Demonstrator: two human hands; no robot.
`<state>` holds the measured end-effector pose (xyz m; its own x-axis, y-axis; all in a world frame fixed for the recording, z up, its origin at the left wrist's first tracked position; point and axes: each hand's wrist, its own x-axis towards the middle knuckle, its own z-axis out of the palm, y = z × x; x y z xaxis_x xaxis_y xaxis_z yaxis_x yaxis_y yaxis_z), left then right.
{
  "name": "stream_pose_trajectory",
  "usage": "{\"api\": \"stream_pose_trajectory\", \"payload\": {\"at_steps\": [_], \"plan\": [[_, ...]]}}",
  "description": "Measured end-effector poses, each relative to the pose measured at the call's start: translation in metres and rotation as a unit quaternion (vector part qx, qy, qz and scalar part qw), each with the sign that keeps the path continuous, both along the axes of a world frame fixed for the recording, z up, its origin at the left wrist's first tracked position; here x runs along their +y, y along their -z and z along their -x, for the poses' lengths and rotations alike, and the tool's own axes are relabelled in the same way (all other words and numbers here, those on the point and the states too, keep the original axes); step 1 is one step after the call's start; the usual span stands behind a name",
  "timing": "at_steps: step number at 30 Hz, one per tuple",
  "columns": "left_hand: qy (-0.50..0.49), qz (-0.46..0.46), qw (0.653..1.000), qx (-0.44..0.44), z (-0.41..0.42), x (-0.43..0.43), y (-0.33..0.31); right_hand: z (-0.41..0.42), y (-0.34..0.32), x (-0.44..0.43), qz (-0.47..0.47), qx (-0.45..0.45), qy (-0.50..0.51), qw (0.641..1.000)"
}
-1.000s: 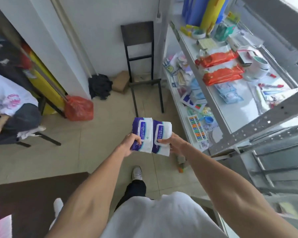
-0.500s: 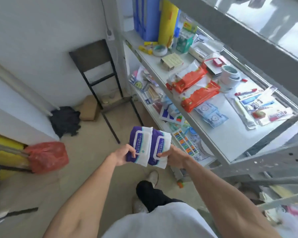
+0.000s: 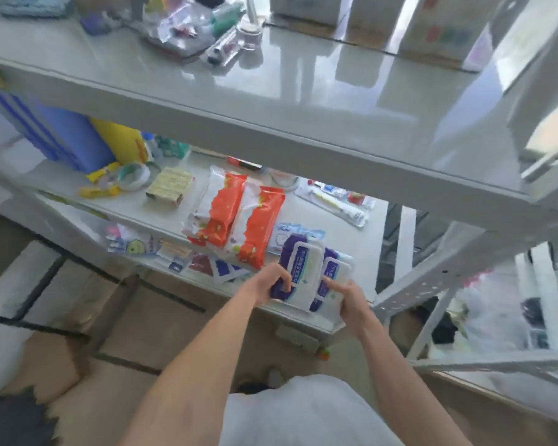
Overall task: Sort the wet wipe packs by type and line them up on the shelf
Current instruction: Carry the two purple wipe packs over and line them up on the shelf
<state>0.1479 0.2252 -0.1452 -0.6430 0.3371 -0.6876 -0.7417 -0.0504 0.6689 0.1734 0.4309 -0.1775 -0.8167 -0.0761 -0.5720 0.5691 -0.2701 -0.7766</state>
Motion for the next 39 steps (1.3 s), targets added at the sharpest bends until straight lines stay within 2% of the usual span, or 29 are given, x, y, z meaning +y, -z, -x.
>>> {"api": "stream_pose_trajectory", "payload": {"at_steps": [5, 9, 11, 13, 18, 24, 28, 31, 34, 39], "plan": [[0.035, -0.007, 0.999, 0.01, 0.043, 0.047, 0.001, 0.022, -0.016, 0.034, -0.104, 0.007, 0.098, 0.99], [0.082, 0.078, 0.99, 0.088, 0.069, 0.07, 0.001, 0.041, -0.016, 0.041, -0.176, -0.016, 0.073, 0.982], [0.112, 0.127, 0.981, 0.089, 0.071, 0.078, -0.008, 0.049, -0.008, 0.039, -0.292, -0.024, 0.03, 0.956], [0.113, 0.187, 0.972, 0.081, 0.07, 0.085, -0.009, 0.053, -0.001, 0.037, -0.384, -0.018, 0.036, 0.922], [0.071, 0.282, 0.953, 0.079, 0.069, 0.1, -0.005, 0.05, 0.009, 0.028, -0.497, -0.019, 0.101, 0.862], [0.072, 0.353, 0.925, 0.117, 0.068, 0.108, -0.003, 0.049, 0.007, 0.016, -0.558, 0.002, 0.111, 0.822], [0.092, 0.398, 0.902, 0.139, 0.065, 0.101, 0.0, 0.055, 0.012, 0.007, -0.567, 0.005, 0.047, 0.822], [0.101, 0.439, 0.881, 0.145, 0.063, 0.093, 0.003, 0.055, 0.018, 0.006, -0.599, -0.005, 0.005, 0.801], [0.133, 0.449, 0.867, 0.169, 0.063, 0.09, 0.003, 0.054, 0.02, 0.009, -0.621, 0.004, -0.004, 0.784], [0.222, 0.452, 0.832, 0.23, 0.065, 0.094, 0.0, 0.061, 0.021, 0.011, -0.624, -0.008, 0.02, 0.781]]}}
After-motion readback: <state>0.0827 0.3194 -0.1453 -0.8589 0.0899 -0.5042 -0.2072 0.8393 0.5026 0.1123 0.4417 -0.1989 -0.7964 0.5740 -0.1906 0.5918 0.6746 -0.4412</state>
